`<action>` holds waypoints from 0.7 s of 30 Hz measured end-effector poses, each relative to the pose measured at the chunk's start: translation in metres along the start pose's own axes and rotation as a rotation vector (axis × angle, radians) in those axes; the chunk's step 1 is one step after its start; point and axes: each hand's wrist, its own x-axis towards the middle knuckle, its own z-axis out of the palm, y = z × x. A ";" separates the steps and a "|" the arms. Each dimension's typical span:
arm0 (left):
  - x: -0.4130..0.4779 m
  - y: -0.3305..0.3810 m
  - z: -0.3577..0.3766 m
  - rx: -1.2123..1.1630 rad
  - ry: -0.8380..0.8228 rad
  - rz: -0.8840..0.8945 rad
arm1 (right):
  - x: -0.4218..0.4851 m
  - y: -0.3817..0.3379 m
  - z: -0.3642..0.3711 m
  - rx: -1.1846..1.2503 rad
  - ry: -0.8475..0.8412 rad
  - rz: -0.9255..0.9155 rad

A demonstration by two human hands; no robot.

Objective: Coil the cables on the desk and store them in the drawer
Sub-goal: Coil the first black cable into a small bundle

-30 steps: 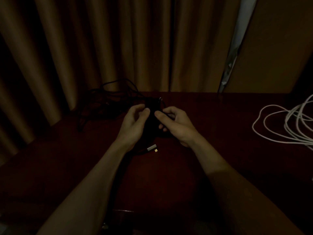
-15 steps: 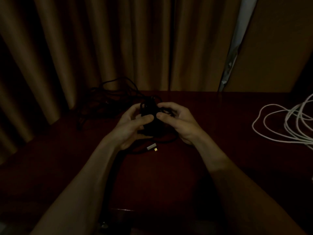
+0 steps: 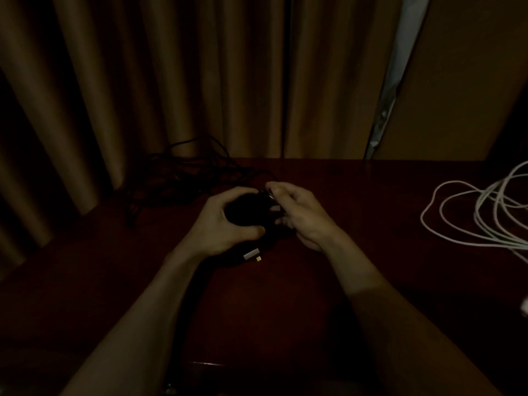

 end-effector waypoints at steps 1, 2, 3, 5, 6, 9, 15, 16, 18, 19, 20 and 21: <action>-0.001 -0.001 0.001 0.049 -0.007 0.034 | 0.000 0.000 0.000 0.021 0.009 0.012; -0.001 -0.004 0.001 0.122 0.000 0.069 | 0.000 0.000 -0.001 0.042 0.012 0.015; -0.001 -0.007 0.001 0.221 0.015 0.103 | 0.000 0.001 -0.001 0.050 0.012 0.013; -0.001 -0.015 -0.001 0.410 0.014 0.140 | 0.000 0.001 0.000 0.040 0.008 0.010; 0.000 -0.017 -0.001 0.478 -0.012 0.145 | 0.000 0.001 0.001 0.015 0.013 -0.005; 0.003 -0.023 0.000 0.600 -0.058 0.172 | -0.001 0.001 0.004 -0.047 0.011 -0.053; 0.004 -0.022 0.002 0.639 -0.021 0.102 | -0.003 0.002 0.010 -0.162 -0.046 -0.107; 0.004 -0.022 0.002 0.641 -0.014 0.091 | -0.003 0.002 0.011 -0.178 -0.053 -0.110; 0.004 -0.023 0.002 0.637 0.013 0.074 | -0.003 0.003 0.011 -0.173 -0.066 -0.112; 0.004 -0.023 0.002 0.635 0.033 0.066 | -0.002 0.003 0.011 -0.164 -0.068 -0.115; 0.005 -0.023 0.004 0.634 0.049 0.051 | -0.002 0.005 0.011 -0.157 -0.068 -0.120; 0.006 -0.022 0.005 0.628 0.063 0.031 | -0.001 0.006 0.011 -0.148 -0.069 -0.125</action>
